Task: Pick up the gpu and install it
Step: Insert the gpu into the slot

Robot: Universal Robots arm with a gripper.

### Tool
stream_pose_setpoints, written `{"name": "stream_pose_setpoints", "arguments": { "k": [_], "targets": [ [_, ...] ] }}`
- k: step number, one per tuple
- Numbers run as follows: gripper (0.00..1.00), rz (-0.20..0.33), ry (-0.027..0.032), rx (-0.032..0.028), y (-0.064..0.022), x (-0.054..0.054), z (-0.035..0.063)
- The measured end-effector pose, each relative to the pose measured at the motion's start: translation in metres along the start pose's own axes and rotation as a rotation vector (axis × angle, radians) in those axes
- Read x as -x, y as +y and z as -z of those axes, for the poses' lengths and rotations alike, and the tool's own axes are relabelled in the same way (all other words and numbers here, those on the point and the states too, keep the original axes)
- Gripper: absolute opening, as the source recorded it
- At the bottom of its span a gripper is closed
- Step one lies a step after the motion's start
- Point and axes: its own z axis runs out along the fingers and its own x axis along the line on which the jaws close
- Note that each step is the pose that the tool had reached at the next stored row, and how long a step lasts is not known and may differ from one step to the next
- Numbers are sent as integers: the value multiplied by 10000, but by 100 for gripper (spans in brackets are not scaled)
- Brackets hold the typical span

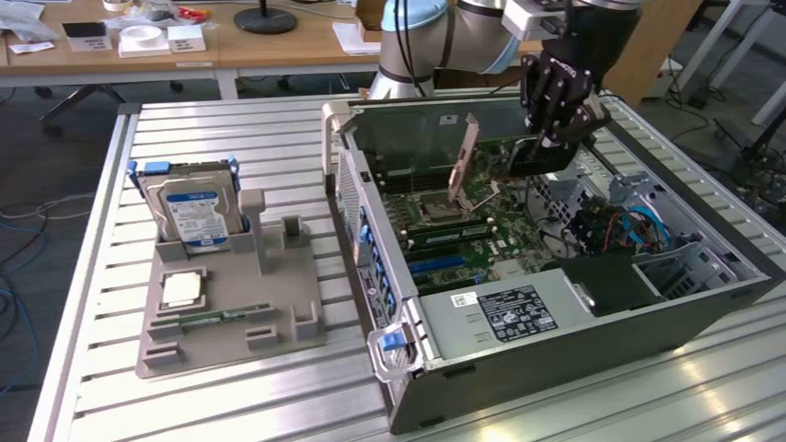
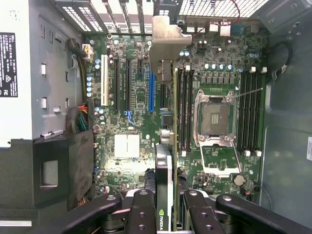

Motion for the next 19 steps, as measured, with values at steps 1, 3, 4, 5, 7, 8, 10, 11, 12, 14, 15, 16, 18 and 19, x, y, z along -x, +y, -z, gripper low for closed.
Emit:
{"name": "stream_pose_setpoints", "arguments": {
  "k": [1,3,4,5,7,8,10,11,12,14,15,16,18,19],
  "targets": [
    [27,1,0,0,0,0,0],
    [27,1,0,0,0,0,0],
    [27,0,0,0,1,0,0],
    [27,0,0,-1,1,0,0],
    [27,0,-1,-1,1,1,-5],
    [27,0,-2,-1,1,1,-9],
    [27,0,0,-1,1,0,-18],
    [27,0,1,0,1,0,-20],
    [27,0,1,0,1,0,-20],
    [27,0,0,0,1,0,-21],
    [27,0,-1,-1,1,0,-21],
    [27,-1,-3,-1,1,-2,-22],
    [27,-2,-2,-1,2,-6,-21],
    [27,0,-1,0,2,-8,-21]
  ]
}}
